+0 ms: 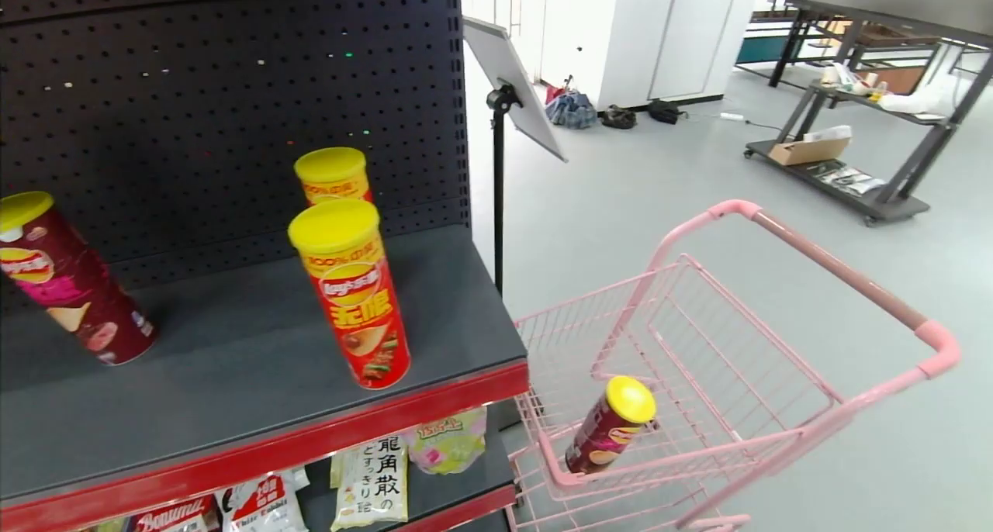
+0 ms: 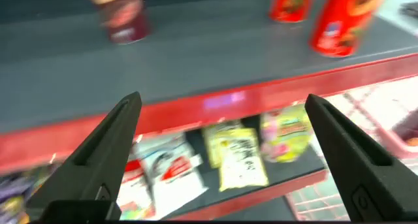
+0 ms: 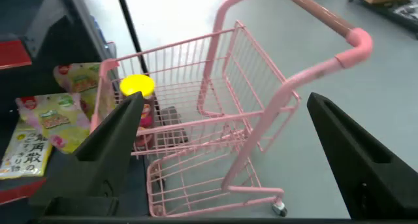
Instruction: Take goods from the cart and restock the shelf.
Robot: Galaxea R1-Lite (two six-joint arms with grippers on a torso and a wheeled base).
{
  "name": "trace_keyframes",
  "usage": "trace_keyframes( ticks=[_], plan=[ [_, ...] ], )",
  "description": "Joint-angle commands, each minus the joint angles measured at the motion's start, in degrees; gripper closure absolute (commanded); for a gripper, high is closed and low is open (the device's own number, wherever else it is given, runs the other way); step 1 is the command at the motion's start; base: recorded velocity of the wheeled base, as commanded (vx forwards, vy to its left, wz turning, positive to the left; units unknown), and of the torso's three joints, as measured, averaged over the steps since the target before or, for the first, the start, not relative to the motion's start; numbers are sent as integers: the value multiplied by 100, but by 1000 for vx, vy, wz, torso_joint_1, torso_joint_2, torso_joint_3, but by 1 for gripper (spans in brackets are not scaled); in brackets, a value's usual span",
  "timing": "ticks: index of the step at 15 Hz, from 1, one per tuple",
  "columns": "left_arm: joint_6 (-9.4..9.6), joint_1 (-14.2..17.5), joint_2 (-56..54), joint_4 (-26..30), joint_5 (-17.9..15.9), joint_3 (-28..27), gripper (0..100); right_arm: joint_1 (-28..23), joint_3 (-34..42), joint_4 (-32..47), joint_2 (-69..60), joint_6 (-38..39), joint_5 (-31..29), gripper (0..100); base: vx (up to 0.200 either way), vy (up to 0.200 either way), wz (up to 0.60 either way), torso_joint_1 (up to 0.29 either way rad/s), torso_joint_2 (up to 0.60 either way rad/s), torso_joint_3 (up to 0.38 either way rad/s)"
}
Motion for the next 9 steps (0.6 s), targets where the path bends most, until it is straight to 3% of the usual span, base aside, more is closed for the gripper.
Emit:
trace_keyframes(
  ticks=[1,5,9],
  plan=[
    [-3,2,5,-2,3,0,0,0,-4,-2,1,0,10,0,0,0,0,0,0,0],
    [-3,2,5,-2,3,0,0,0,-4,-2,1,9,1,0,0,0,0,-20,32,26],
    [-3,2,5,-2,3,0,0,0,5,-2,1,9,1,0,0,0,0,-138,340,188]
  ],
)
